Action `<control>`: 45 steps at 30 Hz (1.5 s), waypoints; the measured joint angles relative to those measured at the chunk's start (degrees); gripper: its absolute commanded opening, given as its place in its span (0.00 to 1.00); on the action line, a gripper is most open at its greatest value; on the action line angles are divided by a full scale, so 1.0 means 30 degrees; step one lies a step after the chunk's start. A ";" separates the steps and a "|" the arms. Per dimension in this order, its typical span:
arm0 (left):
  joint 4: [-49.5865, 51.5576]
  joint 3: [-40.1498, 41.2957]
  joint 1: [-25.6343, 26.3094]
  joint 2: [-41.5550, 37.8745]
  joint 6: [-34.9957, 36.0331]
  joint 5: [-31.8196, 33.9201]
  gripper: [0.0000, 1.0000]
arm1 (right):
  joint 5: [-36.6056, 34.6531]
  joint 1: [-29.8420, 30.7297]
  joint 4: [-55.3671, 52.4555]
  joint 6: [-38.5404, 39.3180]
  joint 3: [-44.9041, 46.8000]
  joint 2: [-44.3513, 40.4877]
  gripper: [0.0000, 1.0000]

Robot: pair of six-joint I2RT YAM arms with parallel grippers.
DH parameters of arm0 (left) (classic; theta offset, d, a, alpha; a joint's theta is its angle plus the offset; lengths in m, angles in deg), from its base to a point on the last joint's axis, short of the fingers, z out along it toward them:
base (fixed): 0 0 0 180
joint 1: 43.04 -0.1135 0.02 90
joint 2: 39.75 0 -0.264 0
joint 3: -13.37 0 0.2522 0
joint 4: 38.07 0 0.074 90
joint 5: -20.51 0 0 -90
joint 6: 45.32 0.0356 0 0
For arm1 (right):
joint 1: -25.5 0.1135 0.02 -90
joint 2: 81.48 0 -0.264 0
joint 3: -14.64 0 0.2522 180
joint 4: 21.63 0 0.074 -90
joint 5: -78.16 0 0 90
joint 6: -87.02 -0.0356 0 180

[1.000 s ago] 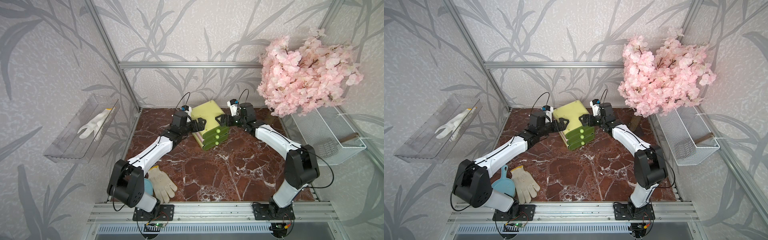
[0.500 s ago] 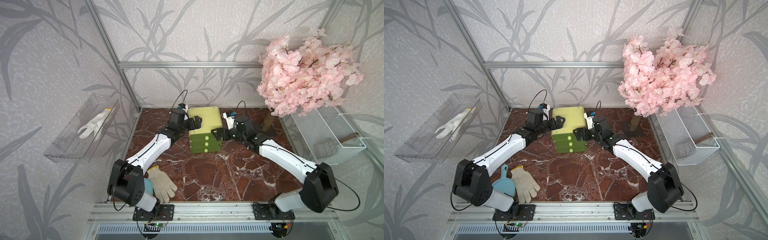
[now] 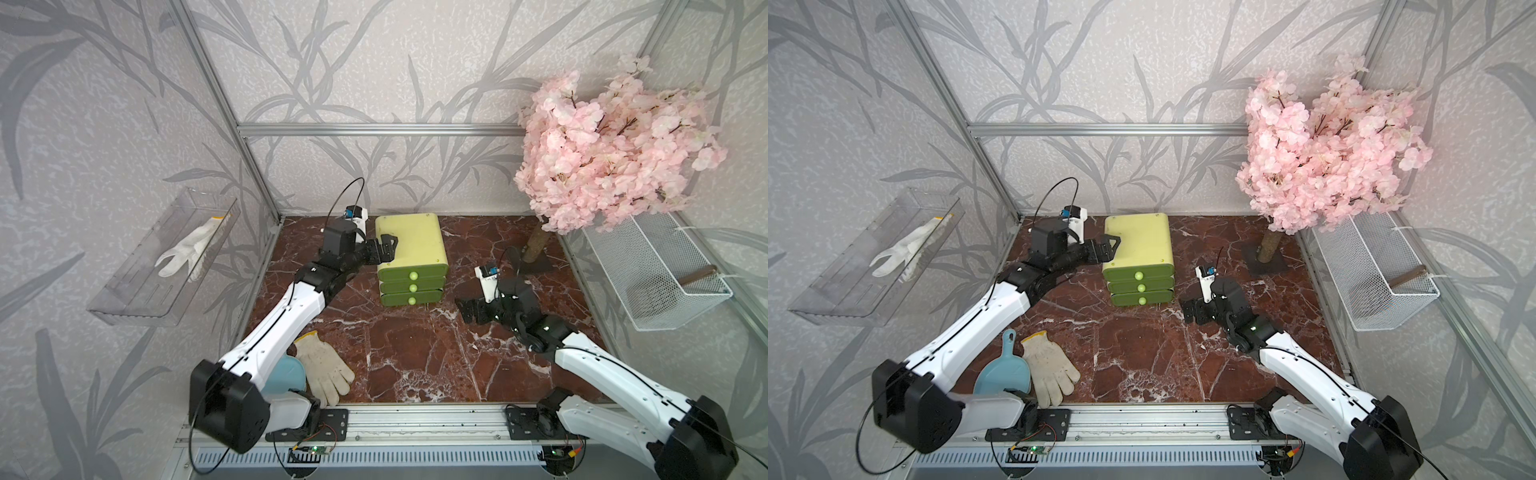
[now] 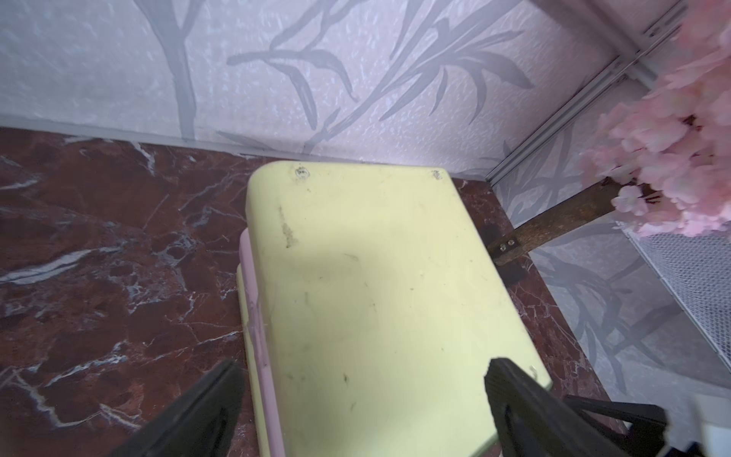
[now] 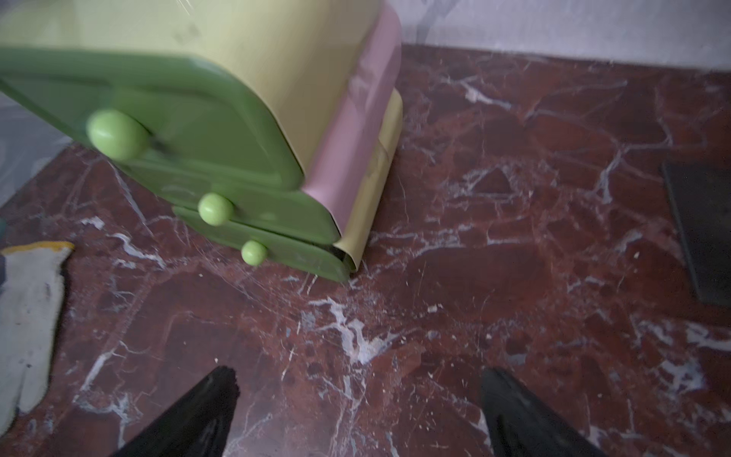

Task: Place the umbrella in the drawer by color
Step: Adjust the storage box at the center of the board.

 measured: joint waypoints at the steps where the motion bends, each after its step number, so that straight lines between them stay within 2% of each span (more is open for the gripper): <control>1: -0.0168 0.0721 -0.0007 -0.0896 -0.0073 0.0095 1.00 | -0.0080 0.0066 0.0517 -0.0321 0.0503 0.0583 0.99; 7: -0.0663 0.4590 -0.0015 -0.4182 -0.0845 0.0546 1.00 | -0.0940 0.1049 0.5289 -0.2055 0.1668 0.5785 0.99; 11: -0.0459 0.5676 -0.0015 -0.5122 -0.1005 0.0780 1.00 | -0.1224 0.1333 0.9792 -0.3373 0.1647 0.9202 0.99; 16: -0.0466 0.6339 -0.0015 -0.6564 -0.1049 0.1144 1.00 | -0.2681 0.1494 1.5883 -0.5268 0.1603 1.2954 0.99; 22: -0.0670 0.7854 -0.0015 -0.8276 -0.1413 0.1705 1.00 | -0.4342 0.2157 2.0866 -0.6105 0.1464 1.5650 0.99; 26: -0.0750 0.8510 -0.0015 -0.8699 -0.1479 0.2084 1.00 | -0.4524 0.2229 2.2010 -0.6513 0.1457 1.6181 0.99; 29: -0.0750 0.8859 -0.0015 -0.9085 -0.1472 0.2484 1.00 | -0.4954 0.2237 2.2243 -0.6659 0.2280 1.5664 0.99; 32: -0.0911 0.9398 -0.0015 -0.9806 -0.1457 0.3075 1.00 | -0.5180 0.2237 2.1347 -0.6339 0.3592 1.3799 0.99; 36: -0.1086 1.0331 -0.0022 -1.0601 -0.1304 0.4102 1.00 | -0.5246 0.2237 1.8068 -0.5158 0.4044 0.9639 0.99; 41: -0.1290 1.1628 -0.0022 -1.1657 -0.0998 0.5741 1.00 | -0.5901 0.2208 1.3085 -0.2178 0.3417 0.3592 0.99; 45: -0.1348 1.2546 -0.0022 -1.2794 -0.0685 0.6528 1.00 | -0.6754 0.1093 1.0418 0.0284 0.3198 0.0270 0.99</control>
